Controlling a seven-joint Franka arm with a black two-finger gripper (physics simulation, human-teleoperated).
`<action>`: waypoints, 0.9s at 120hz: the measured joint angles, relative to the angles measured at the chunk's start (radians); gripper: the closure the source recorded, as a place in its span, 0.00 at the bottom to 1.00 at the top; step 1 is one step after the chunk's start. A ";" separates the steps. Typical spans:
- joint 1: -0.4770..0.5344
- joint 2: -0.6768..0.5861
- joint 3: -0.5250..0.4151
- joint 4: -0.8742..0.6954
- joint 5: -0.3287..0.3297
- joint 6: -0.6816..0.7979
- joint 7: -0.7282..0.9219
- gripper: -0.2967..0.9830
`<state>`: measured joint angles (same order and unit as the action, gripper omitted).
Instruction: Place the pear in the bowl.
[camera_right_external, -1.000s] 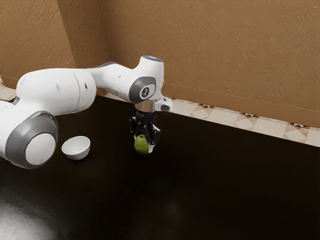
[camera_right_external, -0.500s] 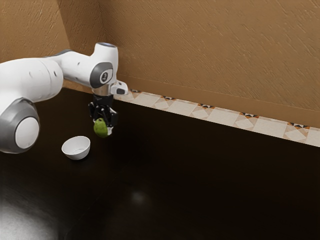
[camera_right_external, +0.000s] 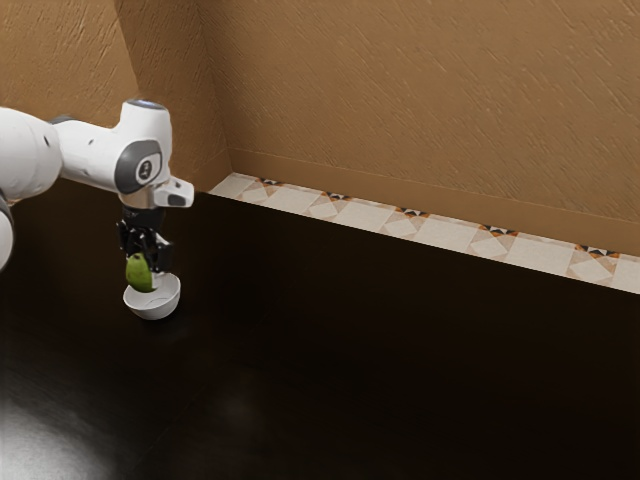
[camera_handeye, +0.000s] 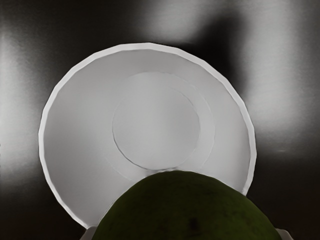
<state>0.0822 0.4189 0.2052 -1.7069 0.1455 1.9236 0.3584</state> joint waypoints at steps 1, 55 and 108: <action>0.001 -0.002 0.000 -0.005 0.001 0.003 0.002 0.69; 0.004 0.031 0.014 0.003 0.012 0.093 0.103 0.64; 0.003 0.032 0.014 0.005 -0.022 0.087 0.184 0.29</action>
<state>0.0857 0.4506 0.2193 -1.7016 0.1236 2.0106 0.5425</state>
